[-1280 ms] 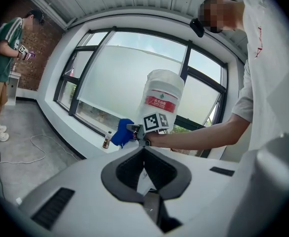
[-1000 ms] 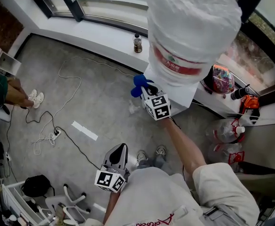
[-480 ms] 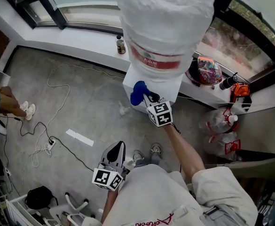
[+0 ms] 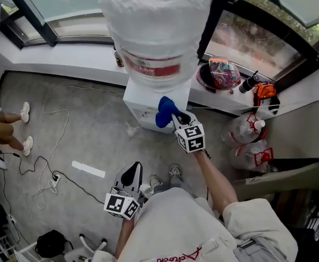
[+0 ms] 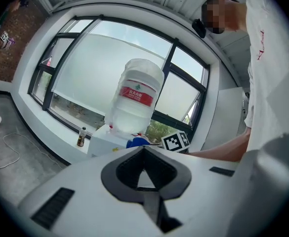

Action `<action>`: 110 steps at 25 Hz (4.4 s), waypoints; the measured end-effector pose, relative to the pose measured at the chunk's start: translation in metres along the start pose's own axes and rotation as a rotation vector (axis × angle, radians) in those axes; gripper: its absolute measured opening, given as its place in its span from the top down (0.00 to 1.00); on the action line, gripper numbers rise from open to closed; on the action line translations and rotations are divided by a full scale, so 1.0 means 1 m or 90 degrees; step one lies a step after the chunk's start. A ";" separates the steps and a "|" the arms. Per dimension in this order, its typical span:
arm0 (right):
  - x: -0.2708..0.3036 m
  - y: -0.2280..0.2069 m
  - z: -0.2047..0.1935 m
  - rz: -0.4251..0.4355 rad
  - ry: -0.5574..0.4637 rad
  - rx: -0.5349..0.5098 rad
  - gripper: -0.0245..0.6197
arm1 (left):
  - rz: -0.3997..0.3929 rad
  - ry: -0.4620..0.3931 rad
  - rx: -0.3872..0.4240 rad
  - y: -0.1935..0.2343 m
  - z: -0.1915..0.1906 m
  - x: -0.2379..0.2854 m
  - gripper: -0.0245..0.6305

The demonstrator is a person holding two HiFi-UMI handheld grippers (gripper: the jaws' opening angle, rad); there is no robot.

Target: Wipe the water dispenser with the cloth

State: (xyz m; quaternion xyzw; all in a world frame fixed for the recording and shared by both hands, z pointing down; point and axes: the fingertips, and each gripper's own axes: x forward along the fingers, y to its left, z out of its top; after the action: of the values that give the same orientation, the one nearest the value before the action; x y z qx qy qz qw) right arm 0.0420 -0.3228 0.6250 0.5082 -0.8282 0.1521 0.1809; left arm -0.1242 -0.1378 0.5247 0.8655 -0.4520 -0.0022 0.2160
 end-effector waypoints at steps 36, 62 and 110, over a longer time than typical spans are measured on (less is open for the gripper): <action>0.088 0.171 0.103 0.217 -0.096 -0.112 0.88 | 0.155 -0.041 -0.025 0.042 0.003 -0.065 0.94; 0.060 0.053 0.033 0.082 0.002 -0.066 0.88 | 0.057 -0.011 -0.014 0.023 0.003 -0.024 0.94; 0.129 0.176 0.020 0.171 0.014 -0.100 0.88 | 0.176 -0.029 -0.041 0.062 -0.003 -0.097 0.94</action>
State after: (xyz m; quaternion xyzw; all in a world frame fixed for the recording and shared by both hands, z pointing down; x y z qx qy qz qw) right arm -0.1727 -0.3561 0.6537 0.3756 -0.8960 0.1148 0.2073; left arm -0.2296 -0.0914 0.5321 0.7874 -0.5713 -0.0066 0.2317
